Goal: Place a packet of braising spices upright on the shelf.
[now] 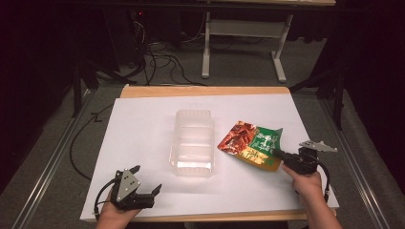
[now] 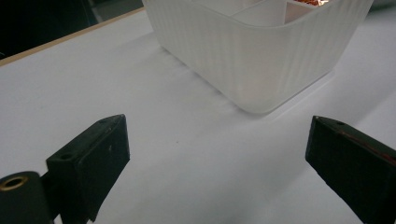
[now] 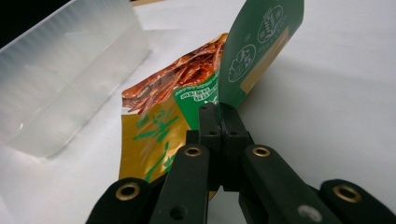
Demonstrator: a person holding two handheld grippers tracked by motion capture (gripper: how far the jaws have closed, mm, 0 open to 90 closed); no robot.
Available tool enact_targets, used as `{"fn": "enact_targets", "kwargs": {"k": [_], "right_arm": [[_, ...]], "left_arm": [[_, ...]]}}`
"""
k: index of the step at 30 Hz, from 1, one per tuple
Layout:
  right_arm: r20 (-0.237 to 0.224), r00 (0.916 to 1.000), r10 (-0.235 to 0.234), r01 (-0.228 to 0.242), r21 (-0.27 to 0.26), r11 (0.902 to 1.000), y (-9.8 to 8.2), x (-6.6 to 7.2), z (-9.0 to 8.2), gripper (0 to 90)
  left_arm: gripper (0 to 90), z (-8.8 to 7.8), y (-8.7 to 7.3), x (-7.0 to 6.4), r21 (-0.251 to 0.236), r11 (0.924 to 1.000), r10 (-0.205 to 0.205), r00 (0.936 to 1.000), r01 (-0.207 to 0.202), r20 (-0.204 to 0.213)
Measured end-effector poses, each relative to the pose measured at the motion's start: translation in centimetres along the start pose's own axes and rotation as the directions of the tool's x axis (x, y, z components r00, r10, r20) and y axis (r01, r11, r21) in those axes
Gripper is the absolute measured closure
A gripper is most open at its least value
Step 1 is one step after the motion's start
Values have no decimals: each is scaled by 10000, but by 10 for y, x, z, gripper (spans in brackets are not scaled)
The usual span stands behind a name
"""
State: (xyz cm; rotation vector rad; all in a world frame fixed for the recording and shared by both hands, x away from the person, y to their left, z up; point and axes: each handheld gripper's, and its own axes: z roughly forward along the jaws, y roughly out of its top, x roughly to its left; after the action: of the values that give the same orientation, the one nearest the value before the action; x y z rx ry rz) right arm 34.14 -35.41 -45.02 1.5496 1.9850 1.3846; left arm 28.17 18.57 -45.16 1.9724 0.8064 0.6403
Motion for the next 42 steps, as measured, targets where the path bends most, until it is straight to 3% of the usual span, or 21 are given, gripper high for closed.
{"fn": "enact_targets", "kwargs": {"k": [5, 12, 16, 19, 21, 27, 32, 37, 41, 42], "right_arm": [[-147, 9996, -226, 227, 100, 9997, 1, 6, 4, 900], [14, 9999, 114, -114, -62, 9999, 0, -9, -10, 900], [295, 9959, 858, -842, -510, 9951, -2, -29, -25, 900], [182, 9921, 1240, -1227, -588, 9907, -4, -36, -23, 900], [104, 9890, 1475, -1465, -684, 9868, -7, -37, -21, 844], [-266, 9862, 1636, -1649, -581, 9846, -13, -32, -17, 609], [-24, 9898, 1423, -1423, -42, 9898, -21, -18, -17, 459], [115, 9951, 978, -983, 555, 9936, -30, -3, -17, 436], [245, 9965, 798, -817, 880, 9928, -38, 2, -17, 460], [370, 9975, 599, -636, 1055, 9924, -41, 4, -16, 561]], "left_arm": [[67, 0, 0, 0, -7, 10000, -17, 10000, 17, 24], [67, 1, 1, 0, -11, 10000, 41, 10000, -41, 63], [67, 0, 1, 0, -31, 10000, 37, 10000, -37, 72], [67, 0, 1, 0, -16, 10000, 26, 10000, -26, 81], [67, 0, 1, 0, -19, 10000, 25, 10000, -25, 95], [67, 3, 1, 0, 6, 10000, 72, 9998, -72, 176], [67, 7, 4, -2, -42, 9999, 148, 9992, -147, 360], [67, 11, 10, -4, -215, 9994, 294, 9980, -282, 554], [67, 17, 13, -6, -296, 9990, 368, 9970, -349, 674], [67, 18, 14, -6, -286, 9989, 395, 9966, -375, 718]]}}
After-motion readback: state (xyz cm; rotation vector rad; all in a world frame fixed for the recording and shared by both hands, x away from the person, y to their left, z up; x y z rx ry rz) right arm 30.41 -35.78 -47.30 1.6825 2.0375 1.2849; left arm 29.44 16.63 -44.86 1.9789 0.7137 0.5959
